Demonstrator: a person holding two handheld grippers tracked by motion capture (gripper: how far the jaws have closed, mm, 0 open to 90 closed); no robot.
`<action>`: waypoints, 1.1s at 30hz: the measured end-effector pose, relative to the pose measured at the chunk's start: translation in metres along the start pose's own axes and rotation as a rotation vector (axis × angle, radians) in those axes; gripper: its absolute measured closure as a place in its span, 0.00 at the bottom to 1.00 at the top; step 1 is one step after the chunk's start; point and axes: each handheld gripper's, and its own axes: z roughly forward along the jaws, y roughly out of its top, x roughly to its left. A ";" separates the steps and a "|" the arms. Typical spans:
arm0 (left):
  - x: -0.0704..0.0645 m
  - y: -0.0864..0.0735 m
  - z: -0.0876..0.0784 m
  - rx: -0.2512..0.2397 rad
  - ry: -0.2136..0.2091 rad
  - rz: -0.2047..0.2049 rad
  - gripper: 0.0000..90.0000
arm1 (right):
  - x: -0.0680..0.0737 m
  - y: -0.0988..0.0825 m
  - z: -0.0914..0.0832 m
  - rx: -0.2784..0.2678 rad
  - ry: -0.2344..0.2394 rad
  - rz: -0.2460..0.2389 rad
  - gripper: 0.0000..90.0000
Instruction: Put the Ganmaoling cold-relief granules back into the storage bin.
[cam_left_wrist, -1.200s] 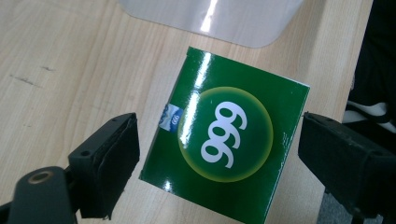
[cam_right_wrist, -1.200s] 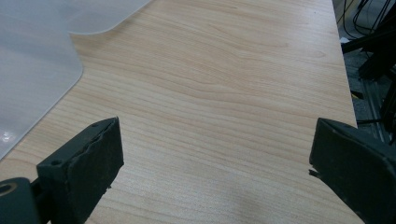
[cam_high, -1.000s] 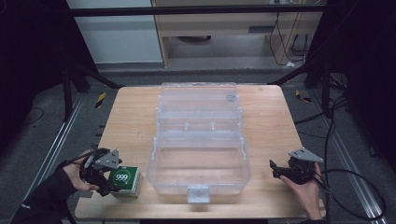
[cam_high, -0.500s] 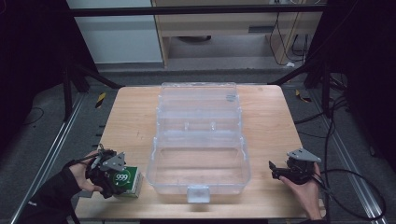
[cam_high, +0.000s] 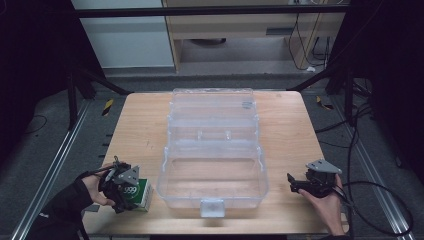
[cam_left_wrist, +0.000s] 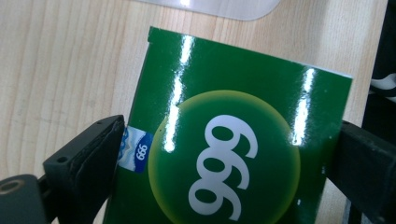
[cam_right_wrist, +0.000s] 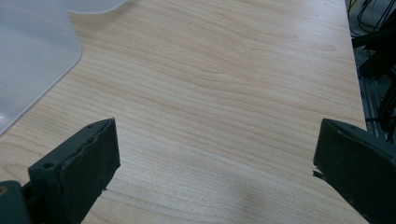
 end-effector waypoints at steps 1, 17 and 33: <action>0.000 0.000 0.001 0.007 -0.004 -0.005 0.04 | 0.000 0.000 0.000 0.001 0.000 -0.002 0.01; -0.001 -0.002 -0.001 0.005 -0.002 0.008 0.16 | 0.001 -0.001 0.002 0.023 0.016 -0.018 0.01; -0.006 0.006 -0.044 -0.065 0.025 -0.068 0.16 | 0.003 -0.001 0.003 0.033 0.021 -0.027 0.02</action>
